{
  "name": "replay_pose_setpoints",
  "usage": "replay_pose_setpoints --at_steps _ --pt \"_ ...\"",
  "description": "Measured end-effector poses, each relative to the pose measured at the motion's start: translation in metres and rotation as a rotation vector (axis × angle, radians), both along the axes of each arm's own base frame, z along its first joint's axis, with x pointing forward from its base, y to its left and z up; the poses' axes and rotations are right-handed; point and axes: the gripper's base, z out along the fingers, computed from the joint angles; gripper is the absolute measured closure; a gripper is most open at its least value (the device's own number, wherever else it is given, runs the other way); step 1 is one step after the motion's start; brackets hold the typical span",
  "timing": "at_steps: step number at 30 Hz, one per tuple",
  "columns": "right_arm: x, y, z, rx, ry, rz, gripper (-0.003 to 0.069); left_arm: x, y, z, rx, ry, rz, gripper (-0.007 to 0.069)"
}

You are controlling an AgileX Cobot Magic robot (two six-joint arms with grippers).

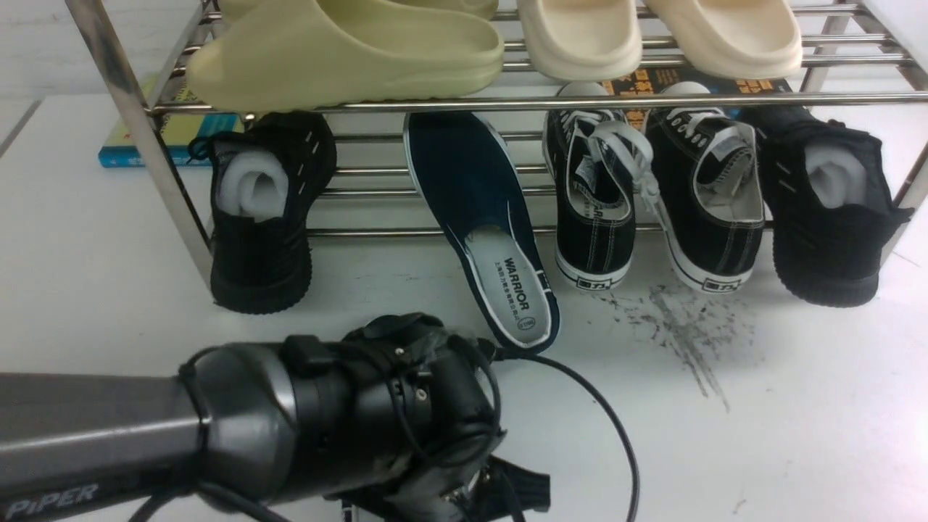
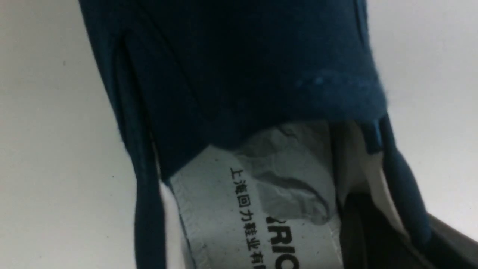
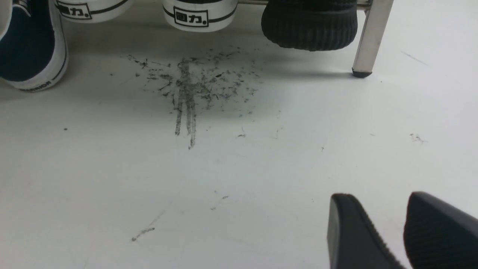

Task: Take the shoes off the shelf with your hand on the white table.
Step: 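Set the held shoe down on the floor in front of the rack with the left gripper, then grasp the leftmost shoe on the bottom shelf of the shoe rack with the left gripper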

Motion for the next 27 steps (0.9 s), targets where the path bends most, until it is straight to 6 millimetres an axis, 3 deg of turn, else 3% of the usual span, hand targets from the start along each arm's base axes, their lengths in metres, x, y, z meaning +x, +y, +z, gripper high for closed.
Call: replay_pose_setpoints --at_steps 6,13,17,21,27 --pt "0.0 0.0 0.0 0.0 0.0 0.0 0.0419 0.0 0.0 0.0 0.004 0.002 0.001 0.0544" --pt "0.0 0.0 0.0 0.0 0.0 0.0 0.0419 0.003 0.0 0.017 0.018 -0.01 0.018 0.0381" --pt "0.0 0.0 0.0 0.0 0.0 0.0 0.0419 0.009 0.001 0.056 -0.007 -0.082 0.026 0.0285" --pt "0.0 0.0 0.0 0.0 0.0 0.0 0.0419 0.015 0.007 0.094 -0.031 -0.222 0.043 0.0267" --pt "0.0 0.0 0.0 0.0 0.0 0.0 0.0419 0.034 0.014 0.12 -0.099 -0.501 0.209 0.0267"
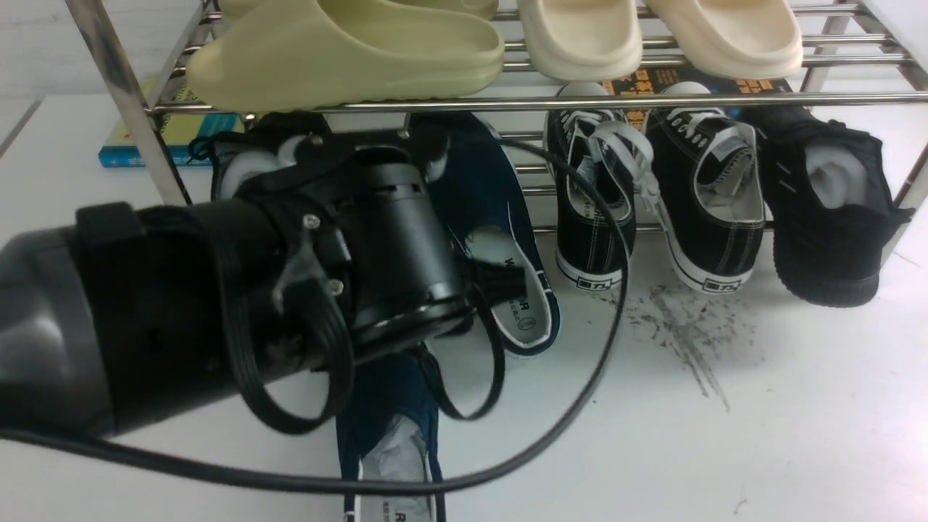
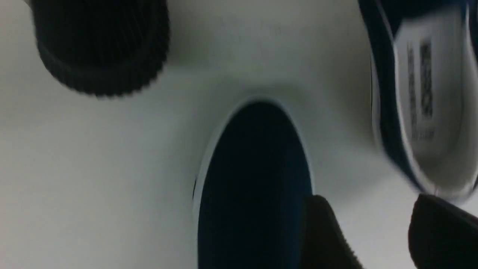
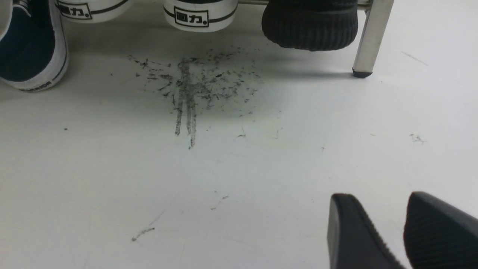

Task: Take the shoes off the shelf with your hand on the white table.
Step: 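Grasp the leftmost shoe on the bottom shelf of the shoe rack with the left gripper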

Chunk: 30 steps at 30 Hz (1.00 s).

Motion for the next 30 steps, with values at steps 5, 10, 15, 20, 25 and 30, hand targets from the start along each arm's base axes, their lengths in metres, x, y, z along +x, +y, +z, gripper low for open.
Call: replay_pose_setpoints --at_steps 5,10,15,20,25,30 --pt "0.0 0.0 0.0 0.0 0.0 0.0 0.0419 0.018 -0.021 -0.002 -0.187 -0.175 0.004 0.0267" --pt "0.0 0.0 0.0 0.0 0.0 0.0 0.0419 0.029 -0.043 -0.026 -0.286 -0.182 0.0 0.0267" --pt "0.0 0.0 0.0 0.0 0.0 0.0 0.0419 0.035 -0.046 -0.05 -0.245 -0.146 0.063 0.0267" --pt "0.0 0.0 0.0 0.0 0.0 0.0 0.0419 0.034 -0.043 -0.061 -0.225 -0.058 0.102 0.0267" --pt "0.0 0.0 0.0 0.0 0.0 0.0 0.0419 0.051 -0.026 -0.068 -0.307 0.07 0.18 0.0267" --pt "0.0 0.0 0.0 0.0 0.0 0.0 0.0419 0.067 -0.018 -0.071 -0.356 0.101 0.133 0.0267"
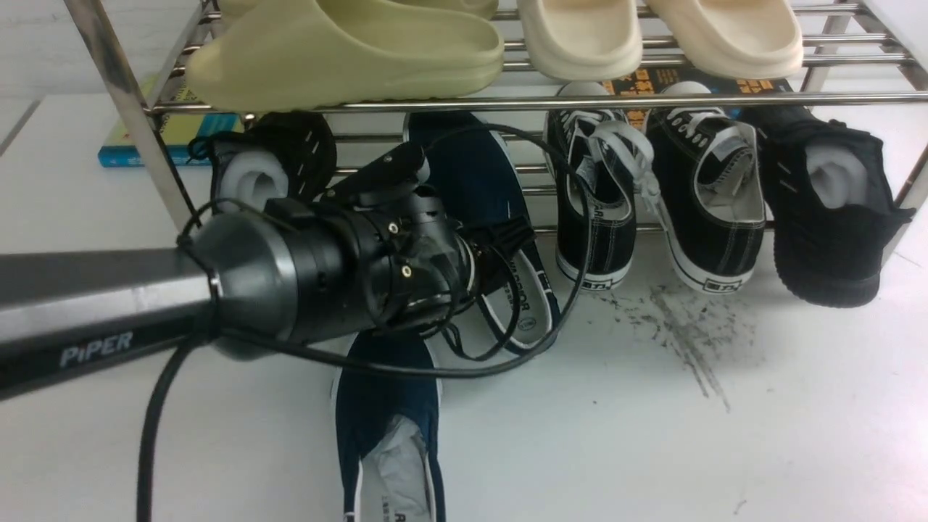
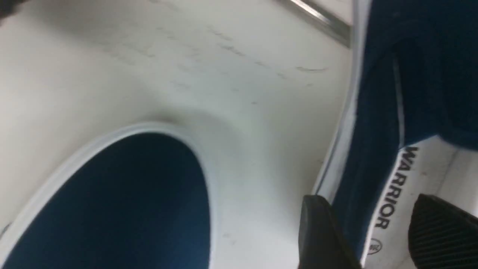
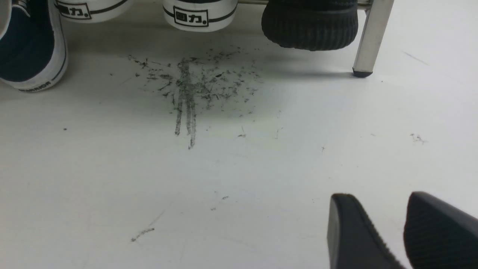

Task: Take the shoes off the shelf with your hand on the white table.
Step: 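Grasp the leftmost shoe on the bottom shelf of the shoe rack with the left gripper, then set the held shoe down on the floor in front of the rack with the left gripper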

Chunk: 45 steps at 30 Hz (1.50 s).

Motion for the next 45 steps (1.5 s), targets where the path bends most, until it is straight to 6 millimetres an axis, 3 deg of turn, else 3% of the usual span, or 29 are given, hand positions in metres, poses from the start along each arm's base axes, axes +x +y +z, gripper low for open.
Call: replay_pose_setpoints --at_steps 17,24,27,30,36,45 --pt "0.0 0.0 0.0 0.0 0.0 0.0 0.0419 0.012 -0.017 -0.051 0.06 0.025 -0.112 0.0285" --pt "0.0 0.0 0.0 0.0 0.0 0.0 0.0419 0.015 -0.021 -0.058 0.021 0.016 -0.099 0.0432" --pt "0.0 0.0 0.0 0.0 0.0 0.0 0.0419 0.014 -0.021 -0.052 0.019 -0.001 -0.114 0.0552" --pt "0.0 0.0 0.0 0.0 0.0 0.0 0.0419 0.008 -0.022 -0.037 0.027 -0.033 -0.143 0.0597" --pt "0.0 0.0 0.0 0.0 0.0 0.0 0.0419 -0.03 -0.016 0.006 0.156 -0.003 -0.143 0.0602" --pt "0.0 0.0 0.0 0.0 0.0 0.0 0.0419 -0.079 -0.014 0.028 0.214 0.191 -0.302 0.0602"
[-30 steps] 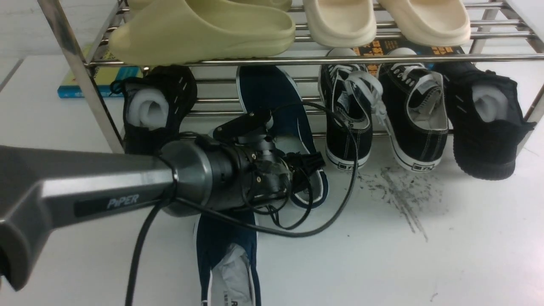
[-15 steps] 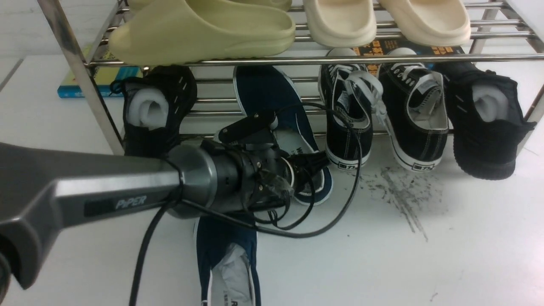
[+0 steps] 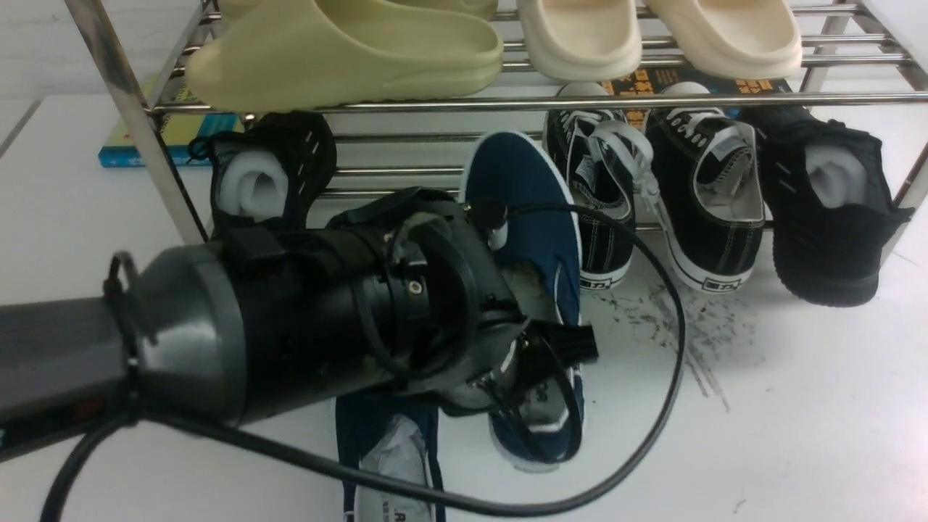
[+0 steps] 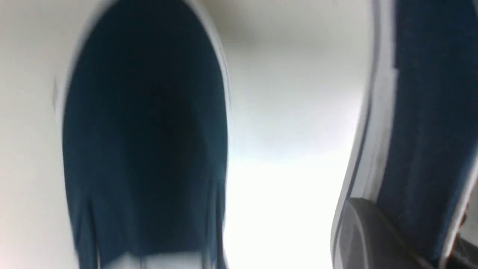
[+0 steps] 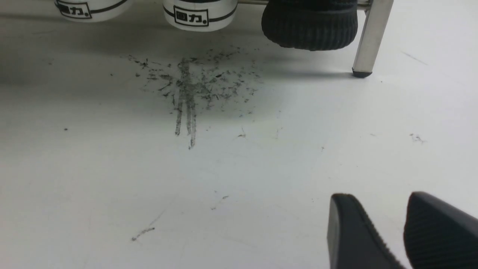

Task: Take the shoes off the shelf with your hand on the white table.
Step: 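Set the held shoe down on the floor in front of the rack with the left gripper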

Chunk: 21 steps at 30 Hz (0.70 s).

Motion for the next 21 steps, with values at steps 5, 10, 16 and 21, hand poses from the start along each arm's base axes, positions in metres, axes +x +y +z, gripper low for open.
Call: replay_pose_setpoints --at_steps 5,10,16,21 --pt "0.0 0.0 0.0 0.0 0.0 0.0 0.0419 -0.014 0.003 -0.008 0.067 0.164 -0.048 0.0602" --pt "0.0 0.0 0.0 0.0 0.0 0.0 0.0419 -0.018 0.0 -0.014 0.077 0.221 -0.082 0.0601" --pt "0.0 0.0 0.0 0.0 0.0 0.0 0.0419 -0.015 -0.008 -0.034 0.103 0.266 -0.094 0.06" --pt "0.0 0.0 0.0 0.0 0.0 0.0 0.0419 -0.01 -0.017 -0.056 0.111 0.292 -0.09 0.0594"
